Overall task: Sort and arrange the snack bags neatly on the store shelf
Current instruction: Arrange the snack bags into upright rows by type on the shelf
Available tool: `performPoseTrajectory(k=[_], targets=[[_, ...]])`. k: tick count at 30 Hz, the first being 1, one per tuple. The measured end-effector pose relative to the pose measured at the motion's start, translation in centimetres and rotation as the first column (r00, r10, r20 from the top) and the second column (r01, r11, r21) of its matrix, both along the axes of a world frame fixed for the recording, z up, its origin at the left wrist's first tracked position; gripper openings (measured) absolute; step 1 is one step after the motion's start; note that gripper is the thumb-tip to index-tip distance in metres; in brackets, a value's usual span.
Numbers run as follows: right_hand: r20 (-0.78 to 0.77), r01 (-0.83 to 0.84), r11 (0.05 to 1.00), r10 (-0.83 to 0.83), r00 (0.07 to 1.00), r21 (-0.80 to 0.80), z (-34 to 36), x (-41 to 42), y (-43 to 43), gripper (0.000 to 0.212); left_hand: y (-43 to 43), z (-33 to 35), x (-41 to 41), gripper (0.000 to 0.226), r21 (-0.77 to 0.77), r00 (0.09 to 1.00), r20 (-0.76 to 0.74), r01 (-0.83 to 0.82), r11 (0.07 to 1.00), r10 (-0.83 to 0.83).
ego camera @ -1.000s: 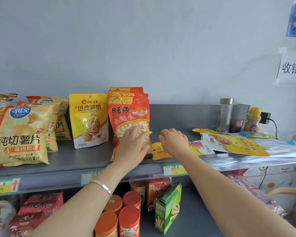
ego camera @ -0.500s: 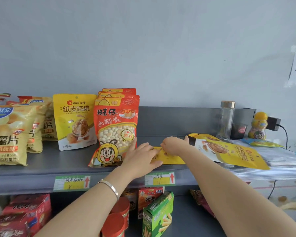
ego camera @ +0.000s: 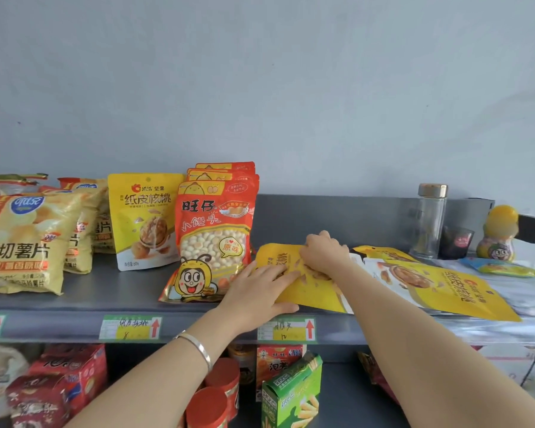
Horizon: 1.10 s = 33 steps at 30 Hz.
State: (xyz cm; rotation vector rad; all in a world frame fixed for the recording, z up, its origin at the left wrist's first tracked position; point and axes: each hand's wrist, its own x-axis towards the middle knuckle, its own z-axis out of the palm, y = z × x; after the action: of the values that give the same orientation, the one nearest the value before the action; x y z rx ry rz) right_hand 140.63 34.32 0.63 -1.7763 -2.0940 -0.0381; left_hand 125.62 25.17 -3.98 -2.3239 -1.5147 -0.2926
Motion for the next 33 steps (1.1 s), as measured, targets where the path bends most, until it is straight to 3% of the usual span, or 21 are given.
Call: performPoseTrajectory(k=[5, 9, 11, 13, 14, 17, 19, 24, 28, 33], targets=[[-0.263, 0.017, 0.991, 0.019, 0.965, 0.134, 3.1, 1.5, -0.6, 0.024, 0.3, 1.2, 0.3, 0.071, 0.227, 0.990, 0.140, -0.015, 0.974, -0.018], [-0.568, 0.083, 0.990, -0.004, 0.823, 0.113, 4.6, 3.3, -0.7, 0.016, 0.8, 2.5, 0.4, 0.087, 0.374, 0.875, 0.476, -0.108, 0.921, -0.090], [-0.700, 0.099, 0.986, 0.024, 0.714, 0.135, 4.8, 3.9, -0.9, 0.017, 0.6, 3.1, 1.0, 0.095, 0.265, 0.644, 0.749, -0.073, 0.962, -0.157], [-0.785, 0.110, 0.982, 0.053, 0.618, 0.153, 4.8, 4.0, -1.5, 0.021, 0.1, 3.8, 1.8, 0.093, 0.056, 0.282, 0.953, 0.183, 0.981, -0.107], [-0.812, 0.114, 0.982, 0.060, 0.580, 0.154, 4.9, 3.8, -1.9, 0.023, 0.1, 3.7, 2.0, 0.084, 0.003, 0.160, 0.986, 0.297, 0.955, -0.053], [-0.858, 0.106, 0.985, 0.061, 0.510, 0.133, 4.6, 2.5, -2.5, 0.022, 0.3, 2.9, 2.4, 0.048, -0.039, 0.042, 0.999, 0.386, 0.922, 0.025], [-0.872, 0.090, 0.989, 0.062, 0.485, 0.120, 4.4, 1.2, -2.8, 0.018, 0.2, 2.8, 2.3, 0.047, -0.010, -0.054, 0.998, 0.320, 0.947, 0.029], [-0.909, -0.032, 0.986, 0.163, 0.383, 0.163, 4.5, -2.8, -3.7, 0.023, -0.4, 3.7, -0.9, 0.052, 0.099, -0.106, 0.991, 0.121, 0.988, -0.086], [-0.929, -0.257, 0.949, 0.251, 0.272, 0.181, 5.3, -7.8, -4.6, 0.009, -1.4, 4.8, -7.0, 0.062, 0.154, -0.080, 0.985, 0.038, 0.987, -0.151], [-0.947, -0.411, 0.888, 0.287, 0.147, 0.205, 6.3, -16.8, -6.6, 0.023, -2.8, 6.2, -16.1, 0.068, 0.229, -0.027, 0.972, -0.152, 0.962, -0.235]])
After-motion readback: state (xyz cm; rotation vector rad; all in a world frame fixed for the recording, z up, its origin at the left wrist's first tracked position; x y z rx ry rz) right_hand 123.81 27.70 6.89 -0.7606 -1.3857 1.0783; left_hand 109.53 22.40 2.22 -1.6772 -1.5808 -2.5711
